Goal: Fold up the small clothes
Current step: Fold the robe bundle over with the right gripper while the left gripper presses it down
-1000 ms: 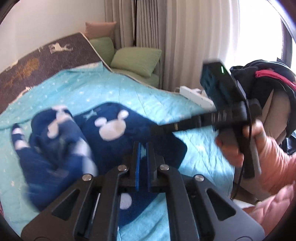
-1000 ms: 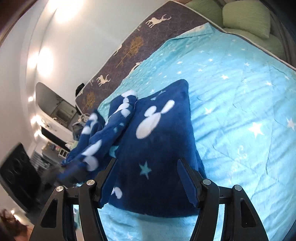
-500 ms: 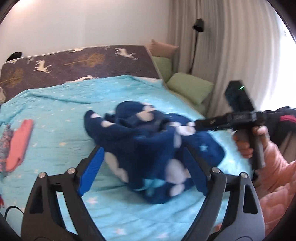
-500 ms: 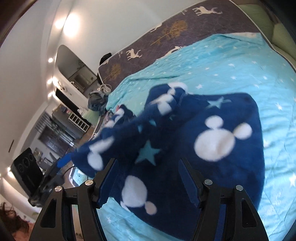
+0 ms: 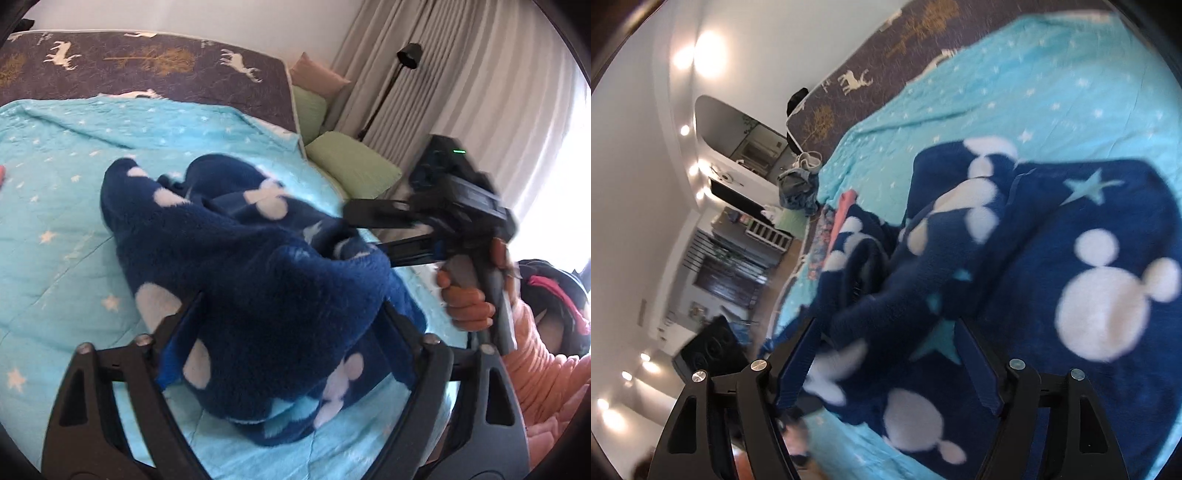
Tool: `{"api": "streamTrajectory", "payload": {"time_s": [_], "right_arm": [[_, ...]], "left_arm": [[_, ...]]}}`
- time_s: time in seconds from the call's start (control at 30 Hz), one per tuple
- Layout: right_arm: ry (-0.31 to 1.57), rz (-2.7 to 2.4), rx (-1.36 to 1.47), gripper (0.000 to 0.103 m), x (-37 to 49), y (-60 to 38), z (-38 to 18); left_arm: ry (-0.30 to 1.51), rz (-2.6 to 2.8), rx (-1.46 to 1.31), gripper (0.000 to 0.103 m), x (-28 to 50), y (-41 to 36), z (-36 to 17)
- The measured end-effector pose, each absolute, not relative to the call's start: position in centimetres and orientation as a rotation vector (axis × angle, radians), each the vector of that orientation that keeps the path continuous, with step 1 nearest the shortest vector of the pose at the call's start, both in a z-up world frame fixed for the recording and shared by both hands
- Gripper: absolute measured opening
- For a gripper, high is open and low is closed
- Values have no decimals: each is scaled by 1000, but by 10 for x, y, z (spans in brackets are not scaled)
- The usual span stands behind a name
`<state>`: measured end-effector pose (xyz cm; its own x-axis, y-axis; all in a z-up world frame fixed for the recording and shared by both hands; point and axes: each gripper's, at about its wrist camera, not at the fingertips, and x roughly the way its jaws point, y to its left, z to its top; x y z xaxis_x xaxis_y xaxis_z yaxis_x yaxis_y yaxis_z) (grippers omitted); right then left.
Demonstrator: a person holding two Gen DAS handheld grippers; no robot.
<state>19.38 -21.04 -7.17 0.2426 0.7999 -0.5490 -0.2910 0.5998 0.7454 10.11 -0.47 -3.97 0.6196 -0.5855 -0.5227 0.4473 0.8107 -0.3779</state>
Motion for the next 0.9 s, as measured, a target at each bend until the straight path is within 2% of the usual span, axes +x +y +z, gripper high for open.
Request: {"api": "streamTrajectory", "payload": {"time_s": [0.03, 0.1, 0.23, 0.53, 0.57, 0.63, 0.73, 0.9], "right_arm": [[1099, 807, 583, 78, 200, -209, -74], [1141, 831, 618, 80, 218, -201, -79], [1245, 872, 587, 83, 248, -178, -82], [1348, 823, -4, 82, 256, -102, -51], [1345, 794, -35, 79, 256, -99, -53], [1325, 726, -100, 44, 253, -98, -56], [1230, 714, -72, 36, 241, -112, -41], [1064, 684, -17, 34, 219, -159, 6]], "left_arm": [[666, -616, -203, 51, 103, -9, -37], [651, -650, -163, 32, 104, -16, -31], [649, -663, -113, 30, 100, -28, -29], [605, -755, -44, 30, 78, -60, -23], [602, -758, -27, 30, 77, -64, -22], [600, -746, 11, 30, 79, -71, -20], [602, -788, -22, 27, 80, -72, -15], [526, -898, -2, 27, 75, -94, 16]]}}
